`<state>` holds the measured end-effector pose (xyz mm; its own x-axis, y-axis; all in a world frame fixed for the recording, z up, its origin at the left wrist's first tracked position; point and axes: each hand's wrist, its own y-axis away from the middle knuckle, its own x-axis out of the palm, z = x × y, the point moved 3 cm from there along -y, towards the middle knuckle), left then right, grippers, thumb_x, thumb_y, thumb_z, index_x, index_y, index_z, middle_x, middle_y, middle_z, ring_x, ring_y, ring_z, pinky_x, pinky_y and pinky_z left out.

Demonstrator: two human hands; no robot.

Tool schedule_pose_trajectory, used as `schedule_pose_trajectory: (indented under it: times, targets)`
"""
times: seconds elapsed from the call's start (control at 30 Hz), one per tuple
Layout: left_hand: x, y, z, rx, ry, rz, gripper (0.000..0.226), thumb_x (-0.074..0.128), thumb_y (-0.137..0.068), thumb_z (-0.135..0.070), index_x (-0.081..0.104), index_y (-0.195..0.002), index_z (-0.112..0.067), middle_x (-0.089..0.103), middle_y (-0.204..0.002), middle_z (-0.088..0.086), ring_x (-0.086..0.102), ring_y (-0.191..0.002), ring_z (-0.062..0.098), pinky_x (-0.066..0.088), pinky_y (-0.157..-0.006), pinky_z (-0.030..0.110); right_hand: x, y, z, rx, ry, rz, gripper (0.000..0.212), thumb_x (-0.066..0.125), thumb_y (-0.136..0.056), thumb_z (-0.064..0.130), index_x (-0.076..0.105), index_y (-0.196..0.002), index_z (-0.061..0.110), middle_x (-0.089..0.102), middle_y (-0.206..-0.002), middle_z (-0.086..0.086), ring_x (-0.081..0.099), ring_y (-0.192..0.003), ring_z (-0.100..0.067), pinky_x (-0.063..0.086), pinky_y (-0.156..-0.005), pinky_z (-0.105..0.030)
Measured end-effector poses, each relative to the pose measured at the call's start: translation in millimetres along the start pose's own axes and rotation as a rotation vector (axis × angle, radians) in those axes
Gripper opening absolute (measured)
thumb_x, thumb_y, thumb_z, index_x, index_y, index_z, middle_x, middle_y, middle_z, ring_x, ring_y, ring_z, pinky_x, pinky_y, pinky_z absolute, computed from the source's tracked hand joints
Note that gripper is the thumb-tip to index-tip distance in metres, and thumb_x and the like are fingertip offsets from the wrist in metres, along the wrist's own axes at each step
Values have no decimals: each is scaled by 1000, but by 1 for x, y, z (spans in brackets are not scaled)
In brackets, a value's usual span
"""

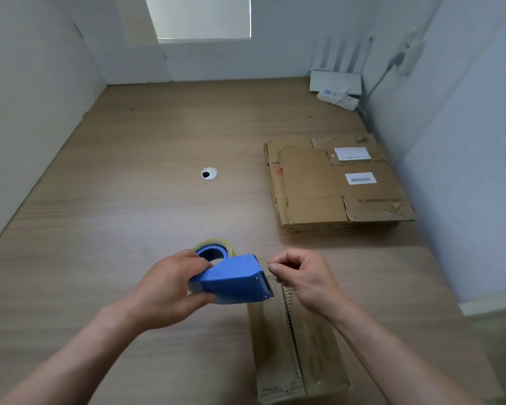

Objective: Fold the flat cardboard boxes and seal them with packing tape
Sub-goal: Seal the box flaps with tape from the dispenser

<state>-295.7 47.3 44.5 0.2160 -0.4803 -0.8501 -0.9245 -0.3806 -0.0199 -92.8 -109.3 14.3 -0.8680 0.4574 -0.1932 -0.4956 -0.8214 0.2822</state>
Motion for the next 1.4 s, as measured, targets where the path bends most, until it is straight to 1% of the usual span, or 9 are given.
schedule_pose_trajectory:
  times: [0.27, 0.47, 0.8, 0.87, 0.93, 1.0, 1.17, 1.27, 1.4]
  targets:
    - [-7, -11, 11, -389, 420, 114, 32, 67, -59, -57, 59, -63, -26, 44, -55, -9, 39, -53, 5, 27, -53, 27, -74, -10, -22, 163, -138, -87, 17, 69, -87, -3, 69, -71, -2, 58, -57, -10, 47, -51, -19, 41, -48, -28]
    - [24, -30, 18, -630, 297, 163, 42, 78, -79, -48, 63, -67, -11, 50, -50, -7, 45, -50, 11, 31, -51, 26, -73, -25, -66, 273, 10, -166, 27, 70, -87, 3, 70, -61, 11, 60, -54, -5, 48, -50, -17, 39, -51, -28]
    - [33, -57, 6, -646, 99, 243, 34, 71, -85, -51, 67, -74, -18, 63, -68, 0, 54, -59, 15, 37, -55, 27, -68, -25, -91, 307, 268, -263, 22, 72, -86, 19, 73, -64, 18, 68, -58, 8, 61, -60, -11, 48, -62, -28]
    - [33, -59, 6, -650, 82, 241, 34, 71, -85, -51, 68, -76, -18, 64, -71, 1, 55, -61, 16, 38, -56, 28, -65, -24, -92, 361, 227, -278, 14, 75, -77, 31, 76, -79, 17, 74, -74, 4, 67, -71, -15, 57, -72, -36]
    - [33, -60, 6, -655, 66, 244, 34, 70, -86, -52, 67, -75, -20, 64, -71, 1, 55, -61, 16, 38, -56, 28, -68, -25, -96, 501, 91, -323, 69, 80, -66, 40, 61, -128, 18, 71, -116, -6, 68, -96, -26, 57, -89, -46]
    - [34, -61, 5, -653, 42, 248, 34, 69, -85, -53, 65, -74, -22, 63, -71, 0, 56, -61, 15, 38, -55, 27, -73, -18, -88, 513, 218, -357, 100, 81, -76, 37, 23, -156, 21, 48, -149, -10, 54, -127, -33, 46, -106, -46]
    - [36, -64, 8, -638, 9, 252, 38, 68, -84, -57, 66, -74, -21, 65, -72, 1, 58, -64, 16, 40, -57, 29, -33, 5, -58, -213, 799, -117, 66, 34, -100, 41, 15, -159, 18, 11, -166, 1, 9, -153, -15, 19, -124, -40]
    - [36, -65, 9, -623, 26, 262, 39, 68, -83, -58, 66, -75, -19, 65, -73, 2, 58, -65, 17, 39, -57, 30, -15, 8, -87, -77, 1012, 180, 74, 6, -92, 59, -15, -154, 25, -27, -160, 8, -27, -148, -11, 3, -126, -41]
    - [36, -55, 23, -626, 172, 273, 44, 71, -82, -56, 67, -76, -12, 61, -68, 1, 52, -58, 14, 36, -56, 28, -16, 9, -98, -52, 1130, 224, 75, 4, -90, 66, -27, -149, 30, -41, -154, 12, -39, -142, -7, -9, -122, -37]
